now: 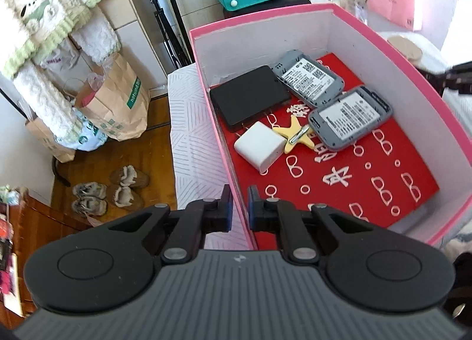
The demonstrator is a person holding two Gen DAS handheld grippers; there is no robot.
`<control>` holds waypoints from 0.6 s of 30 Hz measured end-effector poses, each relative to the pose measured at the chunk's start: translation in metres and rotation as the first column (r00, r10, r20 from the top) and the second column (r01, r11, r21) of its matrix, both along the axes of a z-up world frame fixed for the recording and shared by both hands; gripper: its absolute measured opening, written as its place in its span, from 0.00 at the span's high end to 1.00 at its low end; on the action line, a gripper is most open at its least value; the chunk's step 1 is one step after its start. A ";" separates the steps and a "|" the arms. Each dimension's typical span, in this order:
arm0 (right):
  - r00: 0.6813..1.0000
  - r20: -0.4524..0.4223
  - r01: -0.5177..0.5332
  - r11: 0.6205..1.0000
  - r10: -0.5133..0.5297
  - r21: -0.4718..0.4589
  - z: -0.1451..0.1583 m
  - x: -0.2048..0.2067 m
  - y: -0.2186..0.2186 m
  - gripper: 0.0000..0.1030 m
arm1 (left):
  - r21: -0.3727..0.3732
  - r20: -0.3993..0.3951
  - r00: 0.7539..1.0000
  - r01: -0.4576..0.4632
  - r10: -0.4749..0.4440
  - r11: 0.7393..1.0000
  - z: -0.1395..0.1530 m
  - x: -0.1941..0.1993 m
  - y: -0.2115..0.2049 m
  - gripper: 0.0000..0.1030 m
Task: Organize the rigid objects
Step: 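Carry the black battery into the box beside the charger, open right tool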
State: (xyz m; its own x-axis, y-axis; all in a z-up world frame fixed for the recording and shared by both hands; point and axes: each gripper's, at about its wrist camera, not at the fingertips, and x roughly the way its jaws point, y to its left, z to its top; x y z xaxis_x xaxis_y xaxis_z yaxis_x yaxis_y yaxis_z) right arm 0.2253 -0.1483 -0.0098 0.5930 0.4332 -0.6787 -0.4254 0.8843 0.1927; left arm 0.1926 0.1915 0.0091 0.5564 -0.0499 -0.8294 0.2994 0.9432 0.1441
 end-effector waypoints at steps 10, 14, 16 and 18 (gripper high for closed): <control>0.990 0.106 -0.108 0.987 0.095 0.119 0.072 -0.011 0.038 0.90 | 0.003 -0.008 1.000 0.005 -0.005 1.000 0.002 -0.003 0.000 0.92; 0.963 0.076 -0.269 0.949 0.260 0.161 0.091 -0.006 0.081 0.90 | 0.006 -0.011 1.000 0.008 -0.008 1.000 0.003 -0.004 0.000 0.92; 0.938 0.030 -0.345 0.923 0.345 0.170 0.090 -0.003 0.105 0.90 | -0.008 -0.015 1.000 0.009 -0.009 1.000 0.004 -0.005 0.003 0.92; 0.914 -0.021 -0.396 0.904 0.404 0.160 0.083 -0.003 0.129 0.90 | -0.022 -0.014 1.000 0.005 -0.005 1.000 0.004 -0.007 0.004 0.92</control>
State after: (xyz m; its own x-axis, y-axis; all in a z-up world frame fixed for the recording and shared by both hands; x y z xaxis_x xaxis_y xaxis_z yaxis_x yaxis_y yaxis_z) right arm 0.2224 -0.0189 0.0734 0.3137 0.7250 -0.6132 -0.7229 0.6010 0.3408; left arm 0.1857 0.1960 0.0134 0.5448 -0.0710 -0.8356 0.3062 0.9444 0.1194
